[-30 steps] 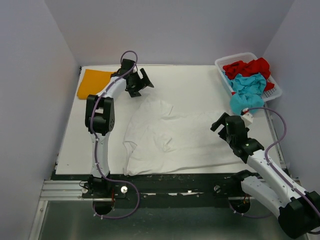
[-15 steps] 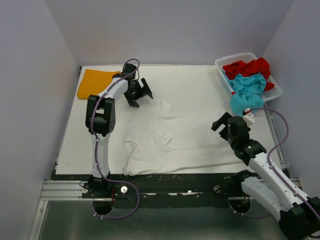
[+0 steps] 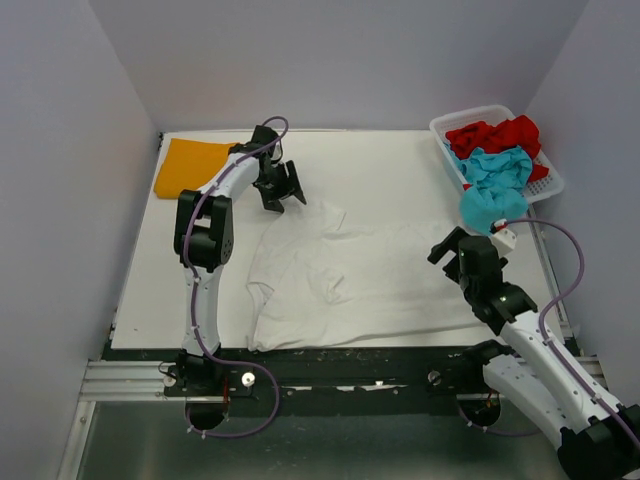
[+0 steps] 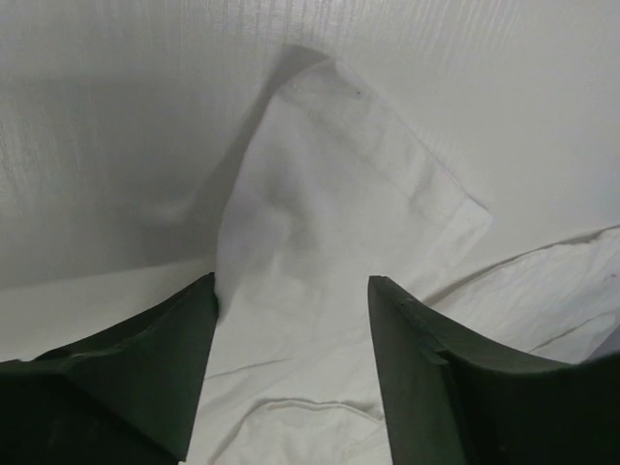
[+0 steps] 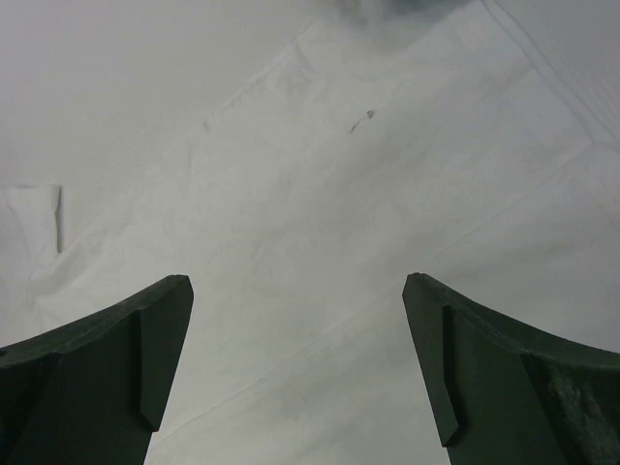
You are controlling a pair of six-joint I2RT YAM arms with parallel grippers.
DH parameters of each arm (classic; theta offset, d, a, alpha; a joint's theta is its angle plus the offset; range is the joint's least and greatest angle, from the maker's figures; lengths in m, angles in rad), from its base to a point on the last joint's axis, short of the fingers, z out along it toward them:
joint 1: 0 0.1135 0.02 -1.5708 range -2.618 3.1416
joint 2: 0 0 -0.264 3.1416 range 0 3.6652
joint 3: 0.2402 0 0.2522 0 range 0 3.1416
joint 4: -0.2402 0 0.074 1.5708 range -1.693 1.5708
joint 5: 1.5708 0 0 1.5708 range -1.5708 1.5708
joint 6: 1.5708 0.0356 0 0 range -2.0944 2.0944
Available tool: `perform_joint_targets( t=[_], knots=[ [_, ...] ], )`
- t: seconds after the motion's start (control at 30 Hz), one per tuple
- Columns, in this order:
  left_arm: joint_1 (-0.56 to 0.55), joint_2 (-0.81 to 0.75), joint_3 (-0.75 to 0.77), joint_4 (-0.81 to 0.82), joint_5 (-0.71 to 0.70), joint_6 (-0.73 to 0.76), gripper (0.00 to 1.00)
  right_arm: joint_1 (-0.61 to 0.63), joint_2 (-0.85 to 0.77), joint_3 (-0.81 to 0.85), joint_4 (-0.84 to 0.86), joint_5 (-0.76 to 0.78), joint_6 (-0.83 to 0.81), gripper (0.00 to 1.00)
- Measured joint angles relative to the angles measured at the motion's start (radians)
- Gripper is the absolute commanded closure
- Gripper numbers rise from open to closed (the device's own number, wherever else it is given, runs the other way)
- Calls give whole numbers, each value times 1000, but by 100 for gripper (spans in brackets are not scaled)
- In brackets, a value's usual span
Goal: Fold and stack the t-shirts
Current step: Grab the side of the flattened tshirt furthest away from the robot with both arms
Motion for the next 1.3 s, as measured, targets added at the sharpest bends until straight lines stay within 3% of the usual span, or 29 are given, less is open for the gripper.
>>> perform_joint_targets(
  t=[0.17,0.57,0.93,1.07,1.3],
  knots=[
    [0,17,36,-24,18,42,53,0,-16,0,-27,23,-1,0],
    [-10,43,66,-89,35,78,60,0,-66,15,-69,69,-1,0],
    [-98,92,209,-196,-151,-2,72,0,-95,17,-99,73,-1,0],
    [-106,100,230,-209,-185,-29,100,0,-117,17,-106,73,-1,0],
    [-100,100,227,-216,-220,-47,100,0,-142,17,-108,73,-1,0]
  ],
)
